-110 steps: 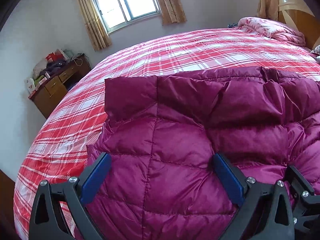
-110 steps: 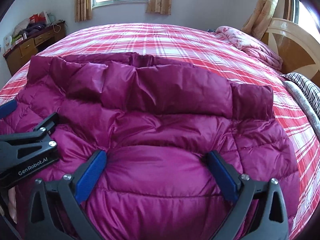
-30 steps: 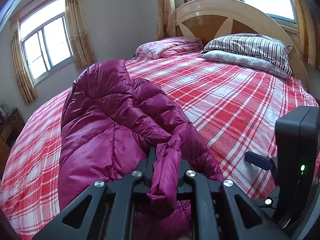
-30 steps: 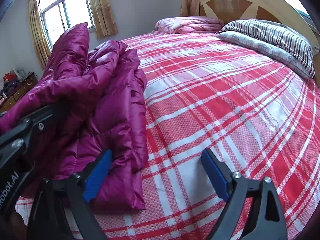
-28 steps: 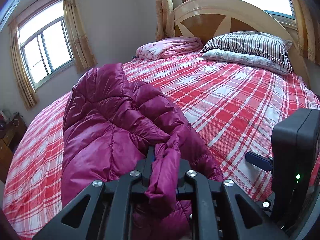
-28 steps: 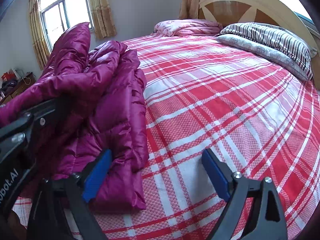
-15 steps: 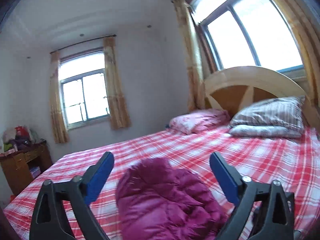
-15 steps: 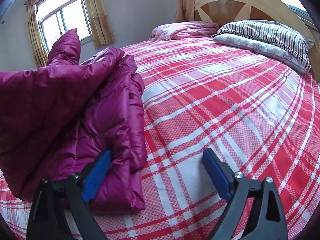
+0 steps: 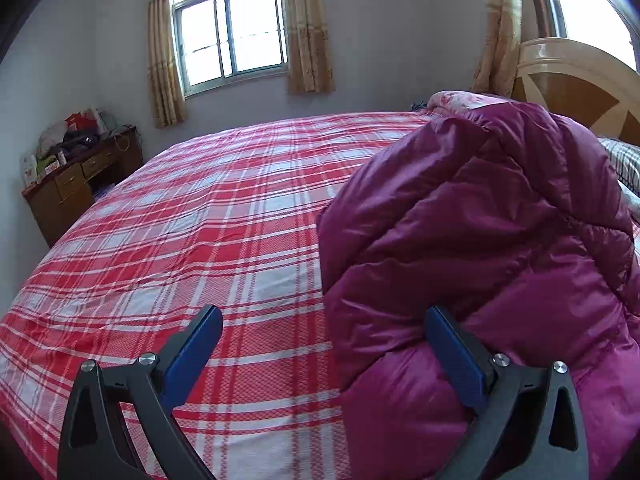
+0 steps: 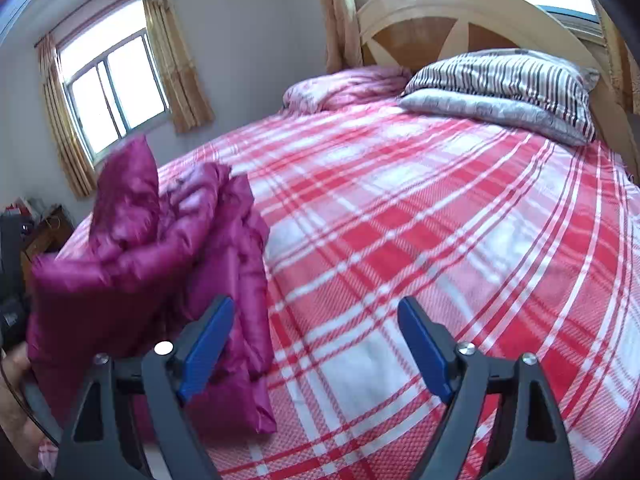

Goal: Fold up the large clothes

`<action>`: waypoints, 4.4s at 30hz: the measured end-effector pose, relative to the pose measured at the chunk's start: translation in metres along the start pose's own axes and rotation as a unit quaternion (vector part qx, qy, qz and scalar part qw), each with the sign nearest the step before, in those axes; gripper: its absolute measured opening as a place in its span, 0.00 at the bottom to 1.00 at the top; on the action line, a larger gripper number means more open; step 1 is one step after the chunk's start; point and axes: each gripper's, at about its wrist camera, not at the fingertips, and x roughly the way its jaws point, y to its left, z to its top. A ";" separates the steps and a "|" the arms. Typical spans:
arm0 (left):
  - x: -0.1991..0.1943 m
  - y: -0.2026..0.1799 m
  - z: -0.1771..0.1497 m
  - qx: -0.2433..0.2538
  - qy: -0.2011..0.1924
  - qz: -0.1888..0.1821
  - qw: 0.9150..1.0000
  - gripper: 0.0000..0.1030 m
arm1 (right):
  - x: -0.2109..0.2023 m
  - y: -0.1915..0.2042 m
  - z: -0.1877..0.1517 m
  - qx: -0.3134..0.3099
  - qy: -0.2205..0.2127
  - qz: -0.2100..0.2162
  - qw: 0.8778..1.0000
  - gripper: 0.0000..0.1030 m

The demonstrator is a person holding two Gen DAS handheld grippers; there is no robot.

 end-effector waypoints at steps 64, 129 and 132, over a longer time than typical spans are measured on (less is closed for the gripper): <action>0.060 -0.085 0.021 0.075 0.073 0.040 0.994 0.99 | 0.147 0.073 0.033 -0.086 0.137 0.041 0.986 0.53; 0.005 -0.019 0.016 -0.020 0.079 -0.089 0.993 0.99 | 0.117 0.034 0.054 -0.043 0.123 0.083 0.988 0.82; -0.005 -0.015 0.002 -0.007 0.082 -0.104 0.991 0.99 | 0.119 0.010 0.054 -0.023 0.143 0.077 0.986 0.82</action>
